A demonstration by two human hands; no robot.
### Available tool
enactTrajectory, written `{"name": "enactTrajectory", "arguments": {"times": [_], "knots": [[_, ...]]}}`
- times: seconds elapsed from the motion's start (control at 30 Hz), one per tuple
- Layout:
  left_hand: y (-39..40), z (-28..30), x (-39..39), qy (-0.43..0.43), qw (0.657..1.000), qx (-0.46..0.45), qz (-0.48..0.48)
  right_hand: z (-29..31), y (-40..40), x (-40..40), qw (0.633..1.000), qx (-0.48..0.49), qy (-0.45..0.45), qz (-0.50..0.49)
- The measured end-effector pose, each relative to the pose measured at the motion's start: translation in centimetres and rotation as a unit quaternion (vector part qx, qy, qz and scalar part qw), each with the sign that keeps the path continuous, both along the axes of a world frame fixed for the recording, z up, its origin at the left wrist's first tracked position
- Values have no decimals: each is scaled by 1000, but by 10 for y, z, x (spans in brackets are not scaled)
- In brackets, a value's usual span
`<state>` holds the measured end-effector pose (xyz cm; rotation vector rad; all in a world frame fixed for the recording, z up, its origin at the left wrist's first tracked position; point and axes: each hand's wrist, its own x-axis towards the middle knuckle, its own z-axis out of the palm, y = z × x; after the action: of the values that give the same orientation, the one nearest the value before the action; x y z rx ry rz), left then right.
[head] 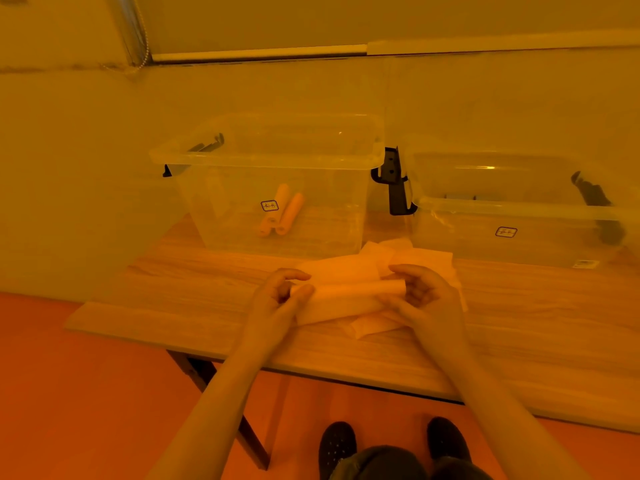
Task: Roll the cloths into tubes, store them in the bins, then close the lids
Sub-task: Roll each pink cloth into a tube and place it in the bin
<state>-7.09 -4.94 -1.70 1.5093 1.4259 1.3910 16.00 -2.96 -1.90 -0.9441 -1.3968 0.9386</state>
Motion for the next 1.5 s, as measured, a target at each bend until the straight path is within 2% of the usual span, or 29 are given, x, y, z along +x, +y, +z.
{"name": "enactTrajectory", "arguments": {"times": [0.07, 0.17, 0.23, 0.3, 0.53, 0.67, 0.97, 1.17, 1.3, 1.5], "knots": [[0, 0, -1, 7, 1000, -6, 4, 0, 0, 0, 1000, 9, -20, -12], [-3, 2, 1, -47, 997, -34, -43, -1, -1, 1, 997, 20, -60, -43], [-3, 1, 1, -42, 997, -38, -51, -1, -2, 1, 996, 23, -70, -51], [-3, 1, 2, -23, 998, -37, -44, 0, -3, 1, 997, 24, -64, -46], [-3, 1, 3, -49, 996, -58, -37, 1, -6, -1, 999, 15, -44, -22], [-2, 0, 1, -50, 997, -40, -50, 0, -4, 1, 995, 36, -81, -39], [-3, 0, 1, -4, 999, -44, -18, -2, -4, 2, 998, 13, -50, -22], [-2, -1, 0, -50, 997, -50, -25, -1, -5, 3, 992, 36, -115, -34], [-2, -1, -2, -57, 997, -37, -44, -2, -4, 1, 993, 18, -106, -45], [-1, -3, -1, -35, 998, -51, -3, -5, -3, 2, 996, 18, -78, -31]]}}
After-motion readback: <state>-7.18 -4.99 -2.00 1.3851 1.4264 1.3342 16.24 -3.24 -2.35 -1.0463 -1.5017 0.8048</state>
